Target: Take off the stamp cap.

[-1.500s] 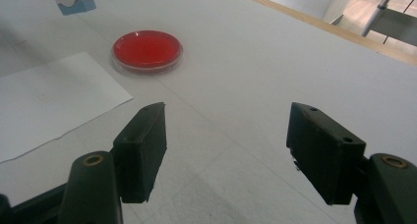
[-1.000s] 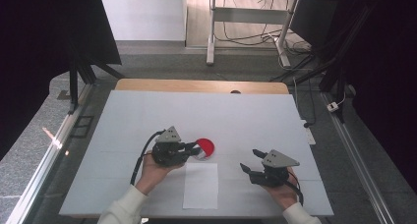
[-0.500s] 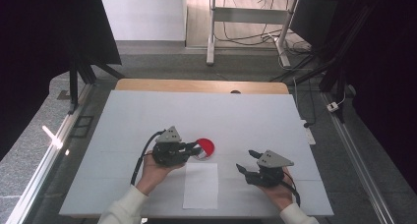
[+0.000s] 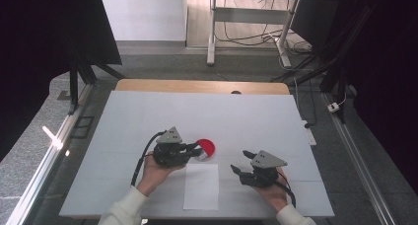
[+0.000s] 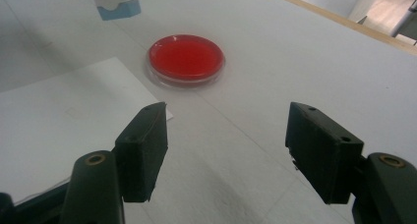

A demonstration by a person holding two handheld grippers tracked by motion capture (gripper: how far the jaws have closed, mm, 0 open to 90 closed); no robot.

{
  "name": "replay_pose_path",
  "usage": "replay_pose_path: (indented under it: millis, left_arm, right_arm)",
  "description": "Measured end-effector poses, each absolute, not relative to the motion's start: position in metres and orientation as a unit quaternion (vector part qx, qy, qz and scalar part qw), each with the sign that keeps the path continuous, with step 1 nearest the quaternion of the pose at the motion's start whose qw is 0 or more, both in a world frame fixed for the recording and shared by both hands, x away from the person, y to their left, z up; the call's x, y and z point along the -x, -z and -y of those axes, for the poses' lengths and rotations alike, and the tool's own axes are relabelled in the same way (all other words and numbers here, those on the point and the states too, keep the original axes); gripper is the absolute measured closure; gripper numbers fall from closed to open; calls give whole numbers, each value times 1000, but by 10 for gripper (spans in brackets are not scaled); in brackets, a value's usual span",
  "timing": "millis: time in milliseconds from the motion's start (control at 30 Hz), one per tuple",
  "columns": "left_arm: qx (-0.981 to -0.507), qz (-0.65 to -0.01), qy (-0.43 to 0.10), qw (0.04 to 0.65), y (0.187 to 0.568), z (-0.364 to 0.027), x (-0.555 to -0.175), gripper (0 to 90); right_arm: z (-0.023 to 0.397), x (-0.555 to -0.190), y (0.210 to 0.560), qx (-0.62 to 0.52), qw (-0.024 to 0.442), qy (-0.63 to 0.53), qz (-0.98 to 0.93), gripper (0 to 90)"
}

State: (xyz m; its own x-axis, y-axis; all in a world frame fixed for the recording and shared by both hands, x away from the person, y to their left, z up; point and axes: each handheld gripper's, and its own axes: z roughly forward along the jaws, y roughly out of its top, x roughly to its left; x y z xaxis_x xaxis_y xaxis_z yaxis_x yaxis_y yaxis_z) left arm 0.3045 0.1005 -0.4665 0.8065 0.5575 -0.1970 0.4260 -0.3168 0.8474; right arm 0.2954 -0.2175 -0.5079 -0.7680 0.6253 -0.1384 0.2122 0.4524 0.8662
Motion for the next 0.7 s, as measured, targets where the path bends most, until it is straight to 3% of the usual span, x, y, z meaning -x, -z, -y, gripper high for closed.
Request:
replay_pose_path:
  millis: [700]
  left_arm:
    - [-811, -303, -66, 496, 467, -99, -304, 753]
  right_arm:
    - [179, -290, 514, -219, 229, -462, -828, 323]
